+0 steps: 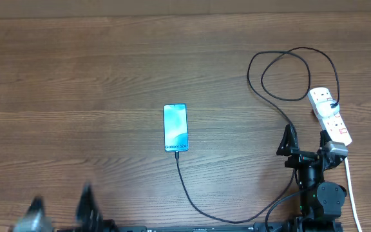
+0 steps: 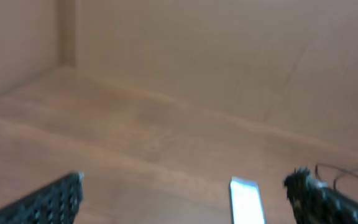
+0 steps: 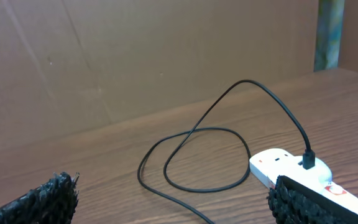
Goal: Plug charger to phone and switch on socket
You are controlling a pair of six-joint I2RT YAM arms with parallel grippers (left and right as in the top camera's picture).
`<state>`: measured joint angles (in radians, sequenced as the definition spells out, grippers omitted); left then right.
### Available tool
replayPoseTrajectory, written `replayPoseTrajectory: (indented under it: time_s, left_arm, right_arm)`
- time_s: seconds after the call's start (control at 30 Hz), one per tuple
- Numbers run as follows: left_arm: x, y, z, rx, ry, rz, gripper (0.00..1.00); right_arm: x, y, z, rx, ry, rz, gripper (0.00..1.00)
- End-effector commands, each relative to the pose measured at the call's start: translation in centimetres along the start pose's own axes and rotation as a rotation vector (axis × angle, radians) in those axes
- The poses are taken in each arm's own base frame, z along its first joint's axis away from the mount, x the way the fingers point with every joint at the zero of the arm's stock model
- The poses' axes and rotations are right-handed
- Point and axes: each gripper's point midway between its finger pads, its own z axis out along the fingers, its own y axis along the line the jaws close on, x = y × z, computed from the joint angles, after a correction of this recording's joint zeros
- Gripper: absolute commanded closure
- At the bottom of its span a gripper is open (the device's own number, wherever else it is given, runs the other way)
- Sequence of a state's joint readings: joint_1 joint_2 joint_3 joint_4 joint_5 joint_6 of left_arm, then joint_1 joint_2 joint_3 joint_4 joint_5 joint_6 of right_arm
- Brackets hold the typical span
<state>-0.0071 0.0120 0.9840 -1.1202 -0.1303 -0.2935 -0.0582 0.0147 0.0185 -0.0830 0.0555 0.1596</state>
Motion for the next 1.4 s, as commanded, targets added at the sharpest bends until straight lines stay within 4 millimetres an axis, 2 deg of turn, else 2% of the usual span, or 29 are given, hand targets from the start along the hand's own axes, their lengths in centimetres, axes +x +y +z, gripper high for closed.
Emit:
replayPoseTrajectory:
  time_s: [0.0, 0.1, 0.2, 0.3, 0.4, 0.7, 0.87, 1.1, 1.2, 1.37]
  left_arm:
    - [3.0, -1.4, 5.9, 0.079, 0.031, -0.009, 0.01]
    - [5.8, -2.5, 10.4, 0.156, 0.025, 0.001, 0.01]
    - [9.1, -2.8, 13.5, 0.203, 0.034, 0.001, 0.00]
    - [11.3, -2.4, 15.4, 0.208, 0.016, 0.005, 0.01]
    - [12.3, -2.2, 16.4, 0.217, -0.018, 0.074, 0.01]
    - [14.3, -1.4, 17.6, 0.193, -0.052, 0.256, 0.01]
    - [14.4, -0.8, 17.7, 0.159, -0.049, 0.307, 0.00]
    - [14.5, -0.8, 17.7, 0.160, -0.048, 0.308, 0.00]
    - [14.5, -1.0, 17.7, 0.171, -0.043, 0.233, 0.00]
    - [14.4, -0.9, 17.7, 0.167, -0.044, 0.233, 0.00]
  right_arm:
    - [0.2, -0.1, 0.0, 0.002, -0.004, -0.004, 0.00]
    - [0.2, -0.1, 0.0, 0.002, -0.004, -0.004, 0.00]
    - [0.2, -0.1, 0.0, 0.002, -0.004, -0.004, 0.00]
    - [0.2, -0.1, 0.0, 0.002, -0.004, -0.004, 0.00]
    - [0.2, -0.1, 0.0, 0.002, -0.004, -0.004, 0.00]
    - [0.2, -0.1, 0.0, 0.002, -0.004, -0.004, 0.00]
    - [0.2, -0.1, 0.0, 0.002, -0.004, -0.004, 0.00]
    - [0.2, -0.1, 0.0, 0.002, -0.004, -0.004, 0.00]
    - [0.2, -0.1, 0.0, 0.002, -0.004, -0.004, 0.00]
    - [0.2, -0.1, 0.0, 0.002, -0.004, -0.004, 0.00]
